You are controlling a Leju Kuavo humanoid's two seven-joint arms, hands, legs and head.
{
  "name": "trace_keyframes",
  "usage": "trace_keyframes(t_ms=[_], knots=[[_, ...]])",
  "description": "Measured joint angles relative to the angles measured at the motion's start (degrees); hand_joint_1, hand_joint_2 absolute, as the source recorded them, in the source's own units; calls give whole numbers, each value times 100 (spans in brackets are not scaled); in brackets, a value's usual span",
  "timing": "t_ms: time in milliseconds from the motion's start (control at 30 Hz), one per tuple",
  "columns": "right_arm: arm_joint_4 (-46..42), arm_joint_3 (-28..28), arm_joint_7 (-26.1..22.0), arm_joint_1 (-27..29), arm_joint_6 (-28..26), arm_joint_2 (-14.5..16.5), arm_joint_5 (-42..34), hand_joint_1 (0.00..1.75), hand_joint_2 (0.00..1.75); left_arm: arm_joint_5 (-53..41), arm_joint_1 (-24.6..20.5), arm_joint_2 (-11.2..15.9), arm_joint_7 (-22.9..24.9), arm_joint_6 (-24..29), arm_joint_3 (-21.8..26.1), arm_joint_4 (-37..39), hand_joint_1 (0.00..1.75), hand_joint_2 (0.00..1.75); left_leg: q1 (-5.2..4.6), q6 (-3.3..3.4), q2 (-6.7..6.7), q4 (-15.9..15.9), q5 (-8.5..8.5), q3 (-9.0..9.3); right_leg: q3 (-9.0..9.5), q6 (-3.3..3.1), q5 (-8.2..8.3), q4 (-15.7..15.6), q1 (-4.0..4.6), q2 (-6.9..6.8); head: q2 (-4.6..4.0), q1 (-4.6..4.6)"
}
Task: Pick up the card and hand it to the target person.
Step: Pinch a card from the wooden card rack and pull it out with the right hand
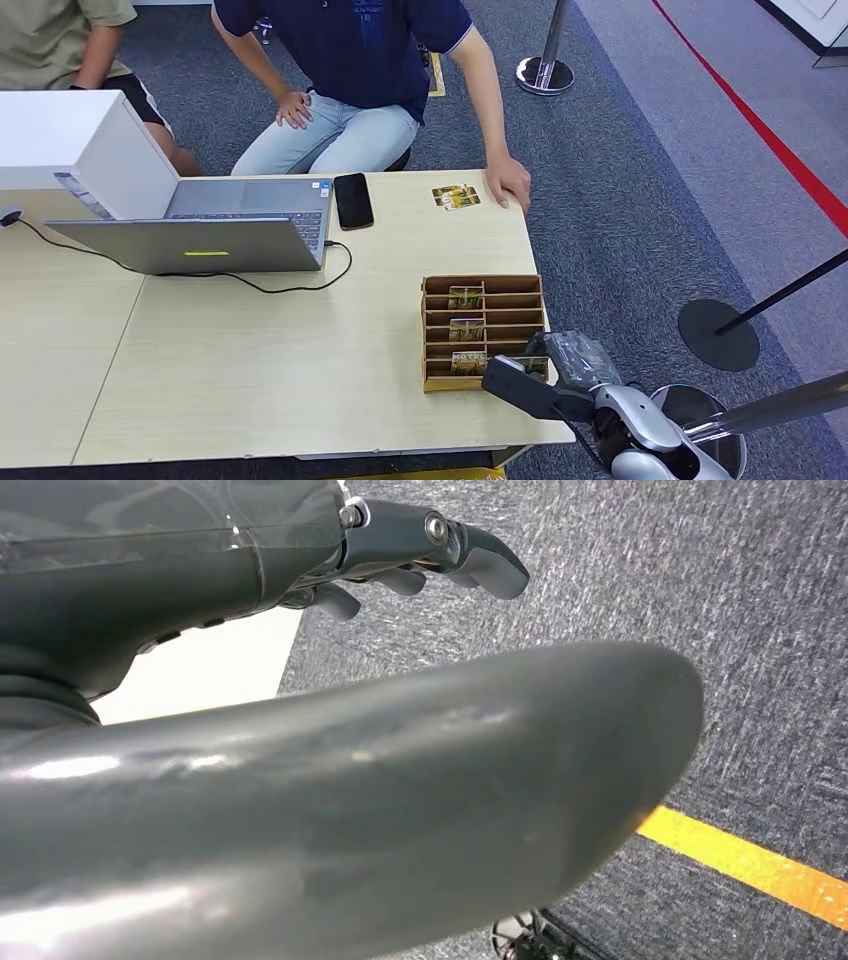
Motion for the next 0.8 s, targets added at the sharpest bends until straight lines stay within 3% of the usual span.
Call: trace_keyframes(t_ms=[167, 367, 800], knots=[[-76, -86, 0, 63, 128, 15, 55, 106, 175, 0, 0, -33, 14, -8, 0, 0, 0, 0, 0, 0, 0, 0, 0, 0, 0, 0, 0, 0, 0, 0, 0, -1], [-156, -173, 2, 123, 235, 42, 72, 133, 175, 4, 0, -74, 38, -4, 0, 0, 0, 0, 0, 0, 0, 0, 0, 0, 0, 0, 0, 0, 0, 0, 0, 0], [-244, -325, 2, 224, 285, 80, 58, 124, 175, 13, 1, -124, 56, 2, 0, 0, 0, 0, 0, 0, 0, 0, 0, 0, 0, 0, 0, 0, 0, 0, 0, -1]])
